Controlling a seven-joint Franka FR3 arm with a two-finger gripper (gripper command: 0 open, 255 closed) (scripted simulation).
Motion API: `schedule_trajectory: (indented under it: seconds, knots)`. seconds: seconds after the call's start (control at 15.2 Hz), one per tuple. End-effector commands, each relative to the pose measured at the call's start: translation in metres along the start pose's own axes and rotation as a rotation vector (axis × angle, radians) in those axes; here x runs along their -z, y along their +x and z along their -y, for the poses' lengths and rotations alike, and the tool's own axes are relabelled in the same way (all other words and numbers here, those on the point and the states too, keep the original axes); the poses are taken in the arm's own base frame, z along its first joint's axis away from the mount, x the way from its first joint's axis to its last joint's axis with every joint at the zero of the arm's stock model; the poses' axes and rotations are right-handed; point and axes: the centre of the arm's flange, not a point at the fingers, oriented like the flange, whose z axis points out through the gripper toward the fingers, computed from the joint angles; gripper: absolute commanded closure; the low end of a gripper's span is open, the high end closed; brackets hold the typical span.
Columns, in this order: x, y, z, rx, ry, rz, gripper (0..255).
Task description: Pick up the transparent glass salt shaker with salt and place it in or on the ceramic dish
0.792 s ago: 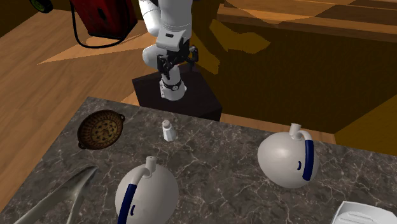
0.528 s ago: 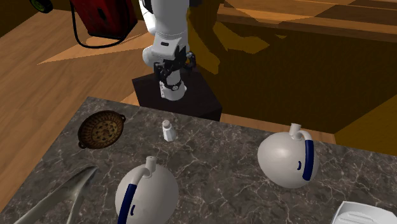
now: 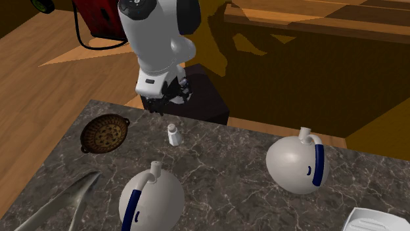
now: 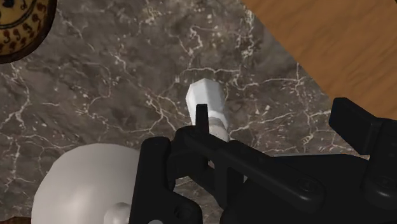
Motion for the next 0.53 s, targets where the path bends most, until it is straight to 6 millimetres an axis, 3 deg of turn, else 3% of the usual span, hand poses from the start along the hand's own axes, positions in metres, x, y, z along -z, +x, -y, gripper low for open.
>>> schedule_trajectory:
  seconds: [0.0, 0.13, 0.46]
  knots:
    - [-0.006, 0.013, -0.024, 0.01, 0.02, -0.005, 0]
    - [-0.011, 0.03, -0.045, 0.019, 0.04, -0.009, 0]
    - [-0.034, 0.033, -0.048, 0.02, 0.043, -0.009, 0]
